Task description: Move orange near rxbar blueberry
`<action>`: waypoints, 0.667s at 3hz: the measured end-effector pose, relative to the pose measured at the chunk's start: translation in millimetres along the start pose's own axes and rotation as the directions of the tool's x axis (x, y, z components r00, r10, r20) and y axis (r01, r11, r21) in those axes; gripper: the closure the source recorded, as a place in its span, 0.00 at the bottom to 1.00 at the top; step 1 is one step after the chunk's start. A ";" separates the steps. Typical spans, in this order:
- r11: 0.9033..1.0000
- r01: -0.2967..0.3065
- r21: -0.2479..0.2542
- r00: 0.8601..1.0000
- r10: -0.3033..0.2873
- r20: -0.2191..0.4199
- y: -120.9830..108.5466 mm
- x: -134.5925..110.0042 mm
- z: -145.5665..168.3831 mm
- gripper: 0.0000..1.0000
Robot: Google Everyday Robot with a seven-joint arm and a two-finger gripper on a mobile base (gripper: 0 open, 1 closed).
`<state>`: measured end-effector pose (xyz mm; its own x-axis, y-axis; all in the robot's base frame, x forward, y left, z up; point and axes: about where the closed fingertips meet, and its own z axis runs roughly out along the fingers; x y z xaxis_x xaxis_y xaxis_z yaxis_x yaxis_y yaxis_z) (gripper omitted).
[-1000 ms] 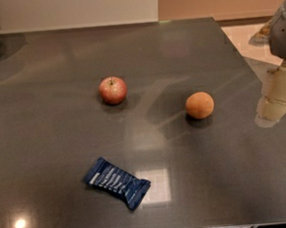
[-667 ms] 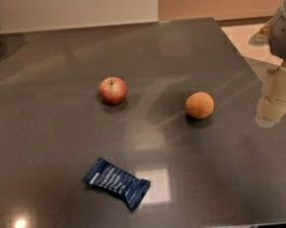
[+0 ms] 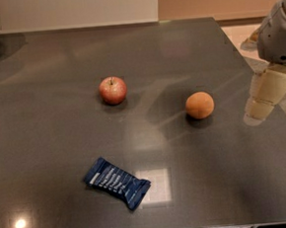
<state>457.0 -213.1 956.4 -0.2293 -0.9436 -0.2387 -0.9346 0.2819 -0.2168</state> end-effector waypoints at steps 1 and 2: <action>1.000 -0.014 -0.024 1.000 0.014 0.019 -11.7 -3.4 30.1 0.00; 0.999 -0.021 -0.048 0.999 0.022 0.036 -17.8 -8.9 58.1 0.00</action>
Offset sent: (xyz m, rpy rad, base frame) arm 0.0519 0.0215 -0.0780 0.0799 0.0628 -0.0014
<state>491.5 -199.6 907.4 -0.2402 -0.9303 -0.2773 -0.9415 0.2928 -0.1666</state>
